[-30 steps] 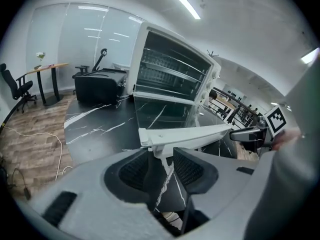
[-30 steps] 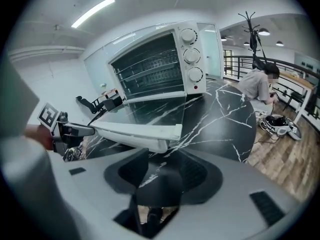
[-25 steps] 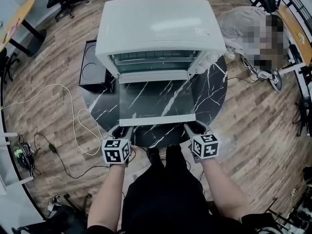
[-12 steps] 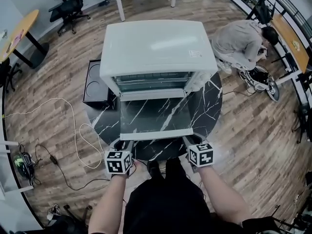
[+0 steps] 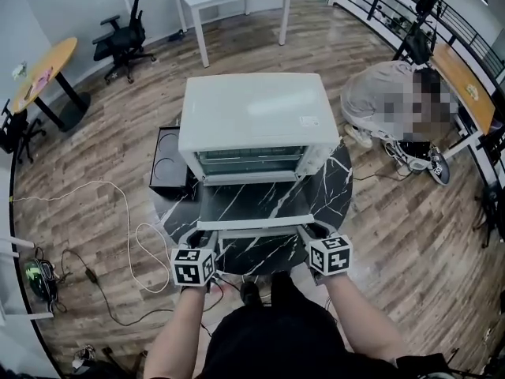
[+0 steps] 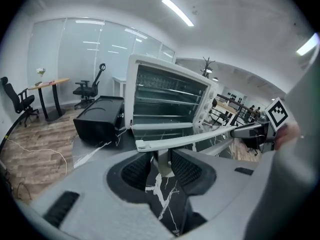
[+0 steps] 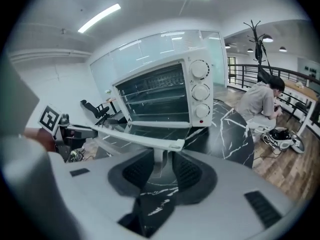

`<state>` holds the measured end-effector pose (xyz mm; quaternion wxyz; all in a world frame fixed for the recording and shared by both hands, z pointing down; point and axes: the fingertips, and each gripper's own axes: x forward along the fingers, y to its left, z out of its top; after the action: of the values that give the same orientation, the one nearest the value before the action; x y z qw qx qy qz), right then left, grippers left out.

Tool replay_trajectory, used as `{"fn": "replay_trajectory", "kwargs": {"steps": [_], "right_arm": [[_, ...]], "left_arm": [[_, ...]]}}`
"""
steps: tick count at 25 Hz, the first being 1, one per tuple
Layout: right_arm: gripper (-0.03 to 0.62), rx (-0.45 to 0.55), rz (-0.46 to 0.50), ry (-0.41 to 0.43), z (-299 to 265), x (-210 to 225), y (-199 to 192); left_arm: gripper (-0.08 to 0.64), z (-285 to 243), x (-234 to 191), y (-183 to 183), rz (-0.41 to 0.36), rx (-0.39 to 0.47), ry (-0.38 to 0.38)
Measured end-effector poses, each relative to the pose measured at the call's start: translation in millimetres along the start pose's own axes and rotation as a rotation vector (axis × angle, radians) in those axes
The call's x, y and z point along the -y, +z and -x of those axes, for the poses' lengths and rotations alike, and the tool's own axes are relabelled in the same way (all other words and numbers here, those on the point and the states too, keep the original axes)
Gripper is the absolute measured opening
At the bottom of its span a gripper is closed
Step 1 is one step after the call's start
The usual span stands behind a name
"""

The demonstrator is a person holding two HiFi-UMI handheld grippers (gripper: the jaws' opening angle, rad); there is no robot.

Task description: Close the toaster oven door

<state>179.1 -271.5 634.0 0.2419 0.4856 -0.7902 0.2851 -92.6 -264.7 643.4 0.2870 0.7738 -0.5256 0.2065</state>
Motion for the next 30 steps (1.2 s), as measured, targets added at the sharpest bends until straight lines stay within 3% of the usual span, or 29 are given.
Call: {"fn": "replay_trajectory", "kwargs": {"steps": [5,25,30], "right_arm": [[0.092,0.057,0.050,0.017,5,-7,36],[0.101,0.190,0.106,0.064,4,-2,133],[0.103,0.213,0.119,0.086,0,1,155]], "left_arm": [[0.130,6,-2,33,-0.007,0.069,0.007],[0.118,9,-8,128,-0.007,0.218,0.034],[0.118,4,-11,150,-0.047,0.224,0.051]]}}
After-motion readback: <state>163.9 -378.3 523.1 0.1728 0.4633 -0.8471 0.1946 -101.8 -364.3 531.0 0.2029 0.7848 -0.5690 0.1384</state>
